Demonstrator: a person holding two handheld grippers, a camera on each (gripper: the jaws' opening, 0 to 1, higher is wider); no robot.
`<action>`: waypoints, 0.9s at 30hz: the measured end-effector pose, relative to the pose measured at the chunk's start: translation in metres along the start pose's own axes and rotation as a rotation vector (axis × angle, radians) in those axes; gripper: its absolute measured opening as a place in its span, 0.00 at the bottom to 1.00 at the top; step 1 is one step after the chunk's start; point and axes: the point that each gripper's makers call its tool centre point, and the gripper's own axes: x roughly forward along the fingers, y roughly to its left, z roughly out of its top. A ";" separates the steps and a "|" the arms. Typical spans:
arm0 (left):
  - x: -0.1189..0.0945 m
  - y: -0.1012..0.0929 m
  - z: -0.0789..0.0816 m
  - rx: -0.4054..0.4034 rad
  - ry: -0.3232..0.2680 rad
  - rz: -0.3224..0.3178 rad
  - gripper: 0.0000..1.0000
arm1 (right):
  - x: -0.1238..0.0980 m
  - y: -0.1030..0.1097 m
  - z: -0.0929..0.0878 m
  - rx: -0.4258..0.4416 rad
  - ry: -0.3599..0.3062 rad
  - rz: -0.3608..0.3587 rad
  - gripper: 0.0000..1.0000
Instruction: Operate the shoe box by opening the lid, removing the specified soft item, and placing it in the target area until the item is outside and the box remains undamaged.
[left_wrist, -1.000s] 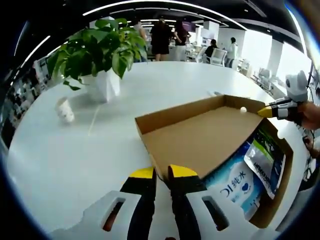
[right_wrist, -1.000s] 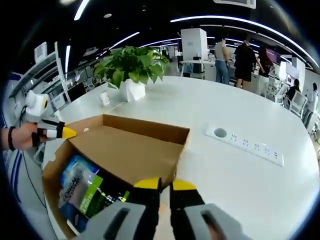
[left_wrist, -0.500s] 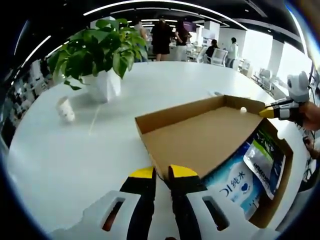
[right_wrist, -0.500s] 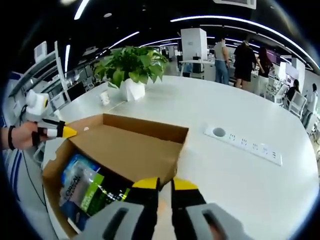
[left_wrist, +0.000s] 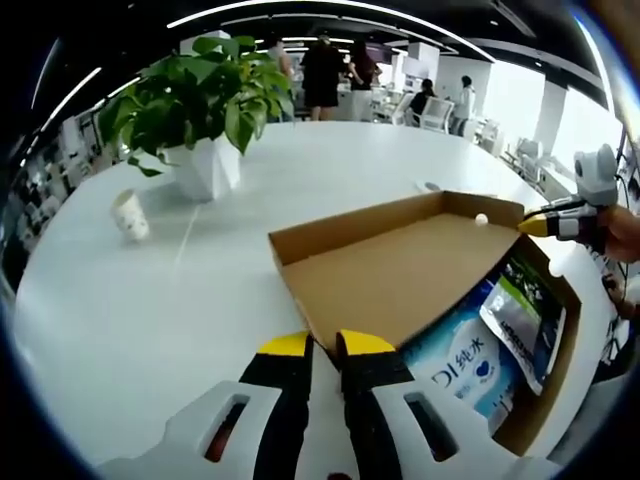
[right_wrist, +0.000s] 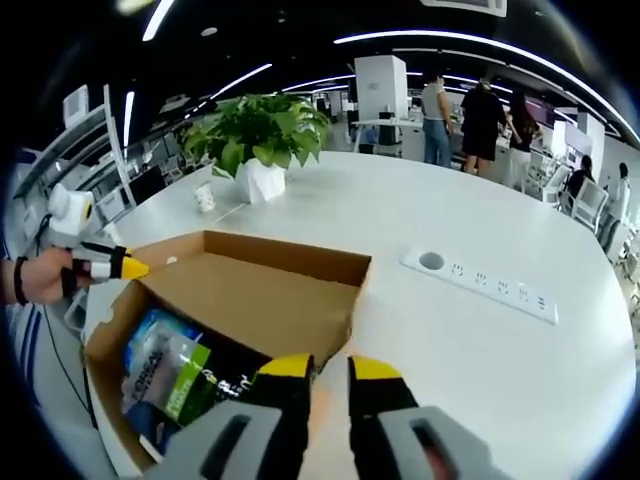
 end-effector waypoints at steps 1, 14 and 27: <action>-0.001 0.000 0.000 -0.001 0.001 0.002 0.08 | -0.001 0.000 0.000 0.002 -0.001 0.001 0.10; -0.012 0.000 -0.004 -0.037 0.001 0.013 0.12 | -0.009 -0.011 -0.009 0.028 0.003 -0.020 0.15; -0.019 -0.007 -0.006 -0.052 -0.004 0.006 0.12 | -0.024 -0.011 -0.018 0.055 -0.017 -0.026 0.16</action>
